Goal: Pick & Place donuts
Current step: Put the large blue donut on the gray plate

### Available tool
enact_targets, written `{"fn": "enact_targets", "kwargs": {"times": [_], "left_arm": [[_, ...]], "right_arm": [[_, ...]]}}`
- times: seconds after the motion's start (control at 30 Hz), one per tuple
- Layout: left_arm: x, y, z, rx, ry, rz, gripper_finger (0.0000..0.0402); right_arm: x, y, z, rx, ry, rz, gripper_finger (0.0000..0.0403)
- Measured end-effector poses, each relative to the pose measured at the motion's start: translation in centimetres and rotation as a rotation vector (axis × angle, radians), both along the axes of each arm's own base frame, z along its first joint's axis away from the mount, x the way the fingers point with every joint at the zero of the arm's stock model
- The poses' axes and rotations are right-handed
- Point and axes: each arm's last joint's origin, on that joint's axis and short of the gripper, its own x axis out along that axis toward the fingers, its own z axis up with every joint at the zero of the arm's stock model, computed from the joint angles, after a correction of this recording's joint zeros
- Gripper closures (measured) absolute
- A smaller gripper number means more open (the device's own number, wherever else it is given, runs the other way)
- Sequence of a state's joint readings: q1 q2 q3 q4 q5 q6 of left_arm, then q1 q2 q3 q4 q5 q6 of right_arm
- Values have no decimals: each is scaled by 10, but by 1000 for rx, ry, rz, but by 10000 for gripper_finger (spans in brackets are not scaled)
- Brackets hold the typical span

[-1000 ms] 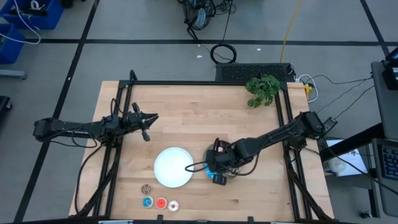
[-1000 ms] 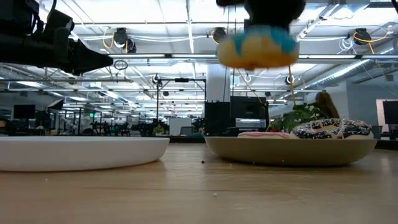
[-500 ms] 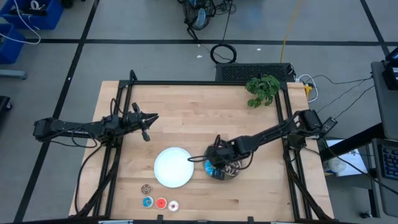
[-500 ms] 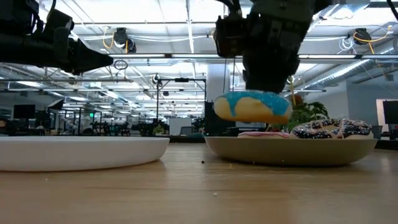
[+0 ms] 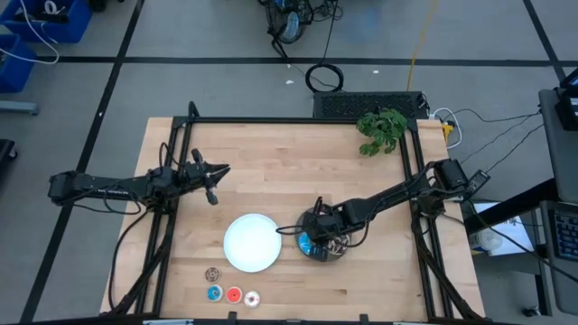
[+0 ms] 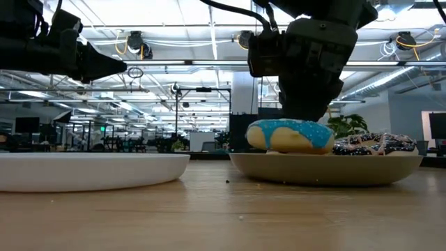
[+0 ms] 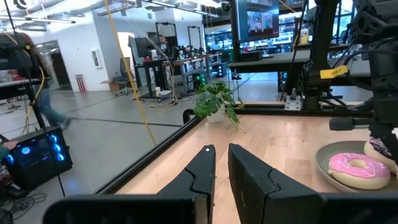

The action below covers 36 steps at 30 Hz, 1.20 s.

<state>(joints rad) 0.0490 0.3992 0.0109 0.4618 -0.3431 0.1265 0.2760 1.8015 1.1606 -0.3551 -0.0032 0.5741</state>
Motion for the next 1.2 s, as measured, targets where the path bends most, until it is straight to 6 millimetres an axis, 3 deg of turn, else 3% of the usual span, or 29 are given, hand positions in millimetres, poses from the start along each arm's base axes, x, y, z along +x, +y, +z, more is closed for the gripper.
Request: {"fn": "enact_targets", "kwargs": {"times": [0.43, 0.87, 1.2], "left_arm": [[0, 0, 0, 0, 0, 0, 350], [0, 0, -1, -1, 11, 1, 350], [0, 1, -2, -2, 17, 25, 350]], "right_arm": [[2, 4, 2, 19, -29, -4, 392], [5, 5, -14, -9, 5, 22, 389], [6, 1, -14, 22, 15, 0, 325]]}}
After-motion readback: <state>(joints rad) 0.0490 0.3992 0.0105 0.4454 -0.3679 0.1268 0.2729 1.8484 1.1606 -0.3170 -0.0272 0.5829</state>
